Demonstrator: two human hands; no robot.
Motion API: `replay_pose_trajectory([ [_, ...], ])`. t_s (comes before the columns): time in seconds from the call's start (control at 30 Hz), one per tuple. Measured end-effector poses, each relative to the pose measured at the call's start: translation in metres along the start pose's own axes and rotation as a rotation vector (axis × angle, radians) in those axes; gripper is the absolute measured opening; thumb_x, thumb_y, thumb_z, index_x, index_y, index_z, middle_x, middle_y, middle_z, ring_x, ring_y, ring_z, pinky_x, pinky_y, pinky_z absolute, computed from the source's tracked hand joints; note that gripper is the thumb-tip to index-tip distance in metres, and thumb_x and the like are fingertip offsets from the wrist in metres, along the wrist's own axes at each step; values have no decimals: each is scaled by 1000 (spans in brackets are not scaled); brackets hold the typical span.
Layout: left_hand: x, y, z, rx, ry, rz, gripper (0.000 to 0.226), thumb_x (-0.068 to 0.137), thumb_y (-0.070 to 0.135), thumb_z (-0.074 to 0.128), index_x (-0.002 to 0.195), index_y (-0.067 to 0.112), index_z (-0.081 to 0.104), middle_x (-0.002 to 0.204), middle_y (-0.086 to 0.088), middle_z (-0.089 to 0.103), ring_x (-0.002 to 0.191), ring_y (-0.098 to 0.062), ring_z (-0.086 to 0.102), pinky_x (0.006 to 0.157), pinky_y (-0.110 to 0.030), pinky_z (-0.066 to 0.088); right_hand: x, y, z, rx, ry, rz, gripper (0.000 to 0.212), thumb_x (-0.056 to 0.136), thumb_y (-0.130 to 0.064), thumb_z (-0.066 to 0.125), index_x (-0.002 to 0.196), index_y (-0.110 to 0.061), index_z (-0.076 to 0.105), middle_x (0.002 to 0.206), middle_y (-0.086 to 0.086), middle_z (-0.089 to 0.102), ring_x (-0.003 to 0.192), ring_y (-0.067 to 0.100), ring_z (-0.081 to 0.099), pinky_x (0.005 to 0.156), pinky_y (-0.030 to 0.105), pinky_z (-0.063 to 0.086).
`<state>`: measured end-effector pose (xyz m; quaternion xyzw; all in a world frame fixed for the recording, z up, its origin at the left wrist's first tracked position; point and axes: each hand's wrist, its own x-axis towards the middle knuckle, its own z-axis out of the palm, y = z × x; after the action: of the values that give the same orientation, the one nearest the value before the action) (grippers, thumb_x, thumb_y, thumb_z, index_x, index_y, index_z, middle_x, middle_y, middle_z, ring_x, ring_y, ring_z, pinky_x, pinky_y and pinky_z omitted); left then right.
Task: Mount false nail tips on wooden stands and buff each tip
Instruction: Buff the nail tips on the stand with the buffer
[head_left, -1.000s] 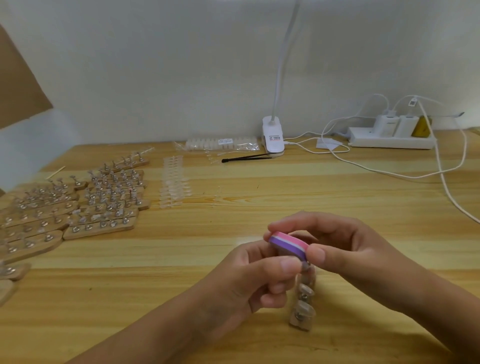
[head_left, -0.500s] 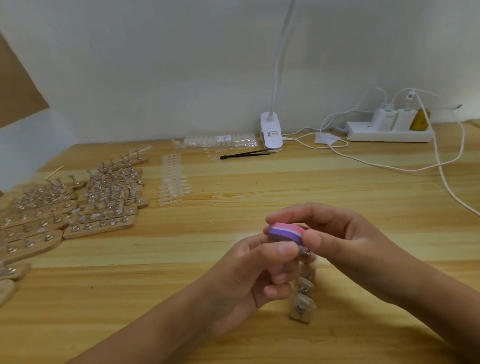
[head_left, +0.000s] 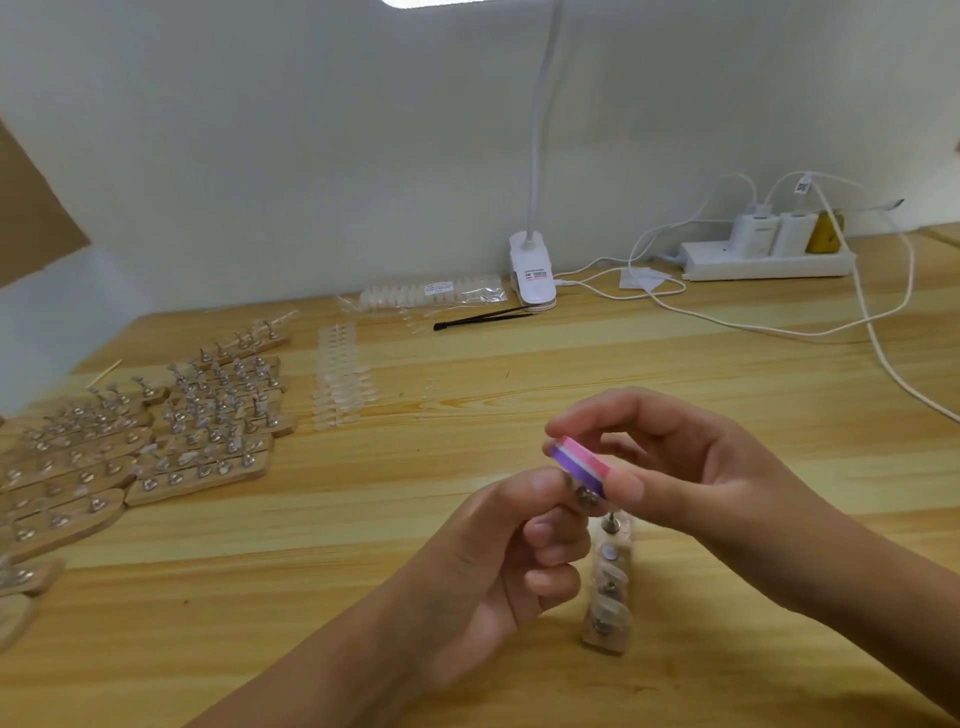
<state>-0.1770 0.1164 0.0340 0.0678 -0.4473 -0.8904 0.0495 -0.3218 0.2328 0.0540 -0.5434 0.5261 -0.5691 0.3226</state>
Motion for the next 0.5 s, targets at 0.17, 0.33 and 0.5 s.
replay_pose_trajectory([
  [0.17,-1,-3,0,-87,55,-16,28,60,35,90,70,17,71,63,7,36,53,-4,37,47,-12,33,-6,8,11,-161,144,-174,38,74,-44,75,109,-32,65,108,-6,65,110,24,58,98,43,43],
  [0.33,-2,-5,1,-190,129,-16,31,58,28,91,71,13,68,69,3,27,54,-4,35,47,-13,37,-8,13,17,-422,275,-355,42,79,-58,69,113,-36,58,112,-16,57,111,24,55,95,39,43],
  [0.5,-1,-5,1,-223,171,-13,34,56,25,92,72,12,66,70,3,25,55,-5,32,46,-14,37,-7,13,17,-545,277,-427,39,78,-50,71,110,-33,57,113,-19,55,111,20,55,93,36,44],
])
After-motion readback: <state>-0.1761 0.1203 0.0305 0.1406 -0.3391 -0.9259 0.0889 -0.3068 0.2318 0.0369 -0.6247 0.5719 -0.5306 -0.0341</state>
